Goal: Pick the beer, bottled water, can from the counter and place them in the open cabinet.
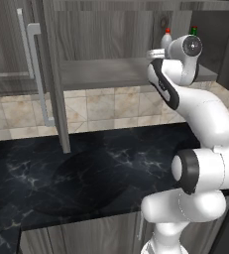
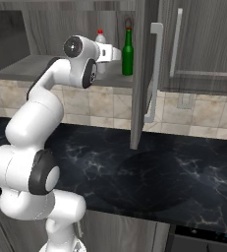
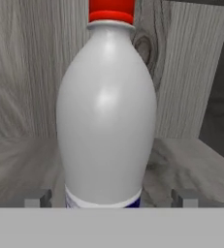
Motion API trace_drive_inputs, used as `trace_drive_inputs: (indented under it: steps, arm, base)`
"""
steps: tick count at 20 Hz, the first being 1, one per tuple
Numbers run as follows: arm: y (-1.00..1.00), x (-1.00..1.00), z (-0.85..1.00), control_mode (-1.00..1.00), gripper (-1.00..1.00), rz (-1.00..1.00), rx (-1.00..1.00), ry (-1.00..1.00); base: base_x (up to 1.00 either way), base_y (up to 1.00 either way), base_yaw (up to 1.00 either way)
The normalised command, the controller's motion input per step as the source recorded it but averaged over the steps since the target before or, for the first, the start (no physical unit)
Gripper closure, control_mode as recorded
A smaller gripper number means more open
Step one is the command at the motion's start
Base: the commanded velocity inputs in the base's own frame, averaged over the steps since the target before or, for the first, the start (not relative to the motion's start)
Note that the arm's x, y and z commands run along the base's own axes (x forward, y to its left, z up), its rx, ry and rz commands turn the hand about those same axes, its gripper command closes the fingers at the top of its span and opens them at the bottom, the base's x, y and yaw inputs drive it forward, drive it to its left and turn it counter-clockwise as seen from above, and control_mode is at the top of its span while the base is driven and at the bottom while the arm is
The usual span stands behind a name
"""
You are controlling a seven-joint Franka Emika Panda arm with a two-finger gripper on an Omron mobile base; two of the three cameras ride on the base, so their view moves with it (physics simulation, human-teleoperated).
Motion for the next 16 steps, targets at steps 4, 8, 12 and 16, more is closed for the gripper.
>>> trace_drive_inputs:
  steps: [4, 8, 12, 16]
  arm:
    - [0.01, -0.21, 0.00, -1.00, -1.00, 0.00, 0.00, 0.00]
    - [0.03, -0.50, 0.00, -1.00, -1.00, 0.00, 0.00, 0.00]
    - [0.02, -0.63, 0.00, -1.00, -1.00, 0.00, 0.00, 0.00]
    - [0.01, -0.75, 0.00, -1.00, -1.00, 0.00, 0.00, 0.00]
  base:
    - [0.00, 0.00, 0.00]
    - [0.00, 0.00, 0.00]
    - [0.00, 0.00, 0.00]
    - [0.00, 0.00, 0.00]
